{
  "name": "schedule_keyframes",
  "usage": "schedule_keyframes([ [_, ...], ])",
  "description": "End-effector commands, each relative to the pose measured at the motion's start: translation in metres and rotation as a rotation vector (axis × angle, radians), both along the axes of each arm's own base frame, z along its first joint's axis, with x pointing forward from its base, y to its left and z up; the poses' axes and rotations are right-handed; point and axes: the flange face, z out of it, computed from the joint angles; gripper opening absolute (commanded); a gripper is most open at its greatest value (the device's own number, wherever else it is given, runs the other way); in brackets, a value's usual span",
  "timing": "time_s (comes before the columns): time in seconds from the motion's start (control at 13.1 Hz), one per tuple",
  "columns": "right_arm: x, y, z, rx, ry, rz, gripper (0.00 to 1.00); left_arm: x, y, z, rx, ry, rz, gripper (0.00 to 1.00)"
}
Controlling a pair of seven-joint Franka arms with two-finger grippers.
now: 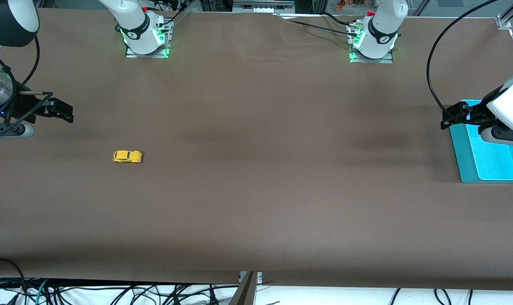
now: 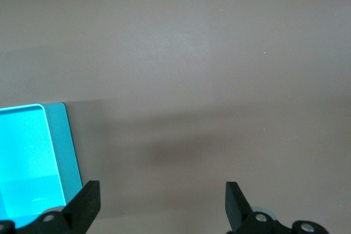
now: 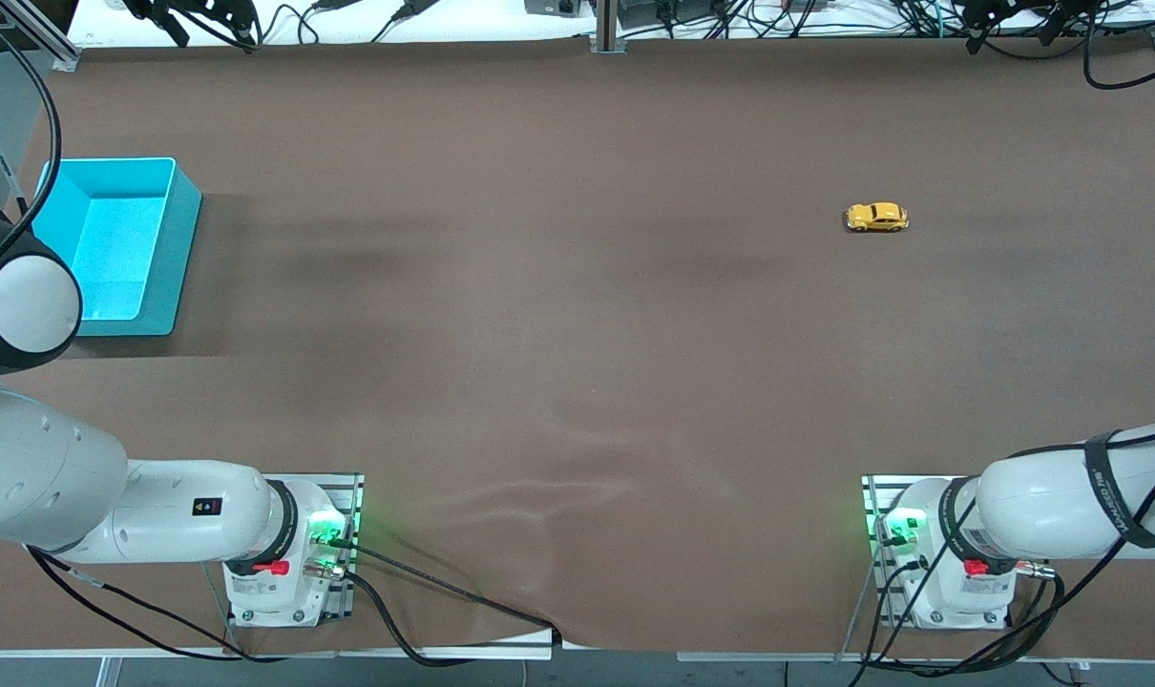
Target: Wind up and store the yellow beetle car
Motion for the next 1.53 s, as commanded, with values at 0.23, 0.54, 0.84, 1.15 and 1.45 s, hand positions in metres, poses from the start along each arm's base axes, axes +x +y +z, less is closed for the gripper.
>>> schedule_keyframes([
  [0.23, -0.0025, -0.0071, 0.0051, -0.005, -0.003, -0.021, 1.00, 0.0031, -0.0023, 0.0042, -0.011, 0.004, 0.011, 1.00],
  [0.54, -0.0022, -0.0071, 0.0042, -0.004, -0.001, -0.017, 1.00, 0.0031, -0.0024, 0.0042, -0.011, 0.004, 0.011, 1.00],
  [0.84, -0.0021, -0.0071, 0.0036, -0.004, -0.001, -0.017, 1.00, 0.0031, -0.0033, 0.0042, -0.011, 0.004, 0.010, 1.00],
  [1.15, -0.0022, -0.0070, 0.0054, -0.004, -0.005, -0.017, 1.00, 0.0031, -0.0033, 0.0042, -0.011, 0.004, 0.010, 1.00],
  [1.45, -0.0002, -0.0069, 0.0021, -0.002, -0.004, -0.013, 1.00, 0.0031, -0.0033, 0.0042, -0.011, 0.004, 0.010, 1.00],
])
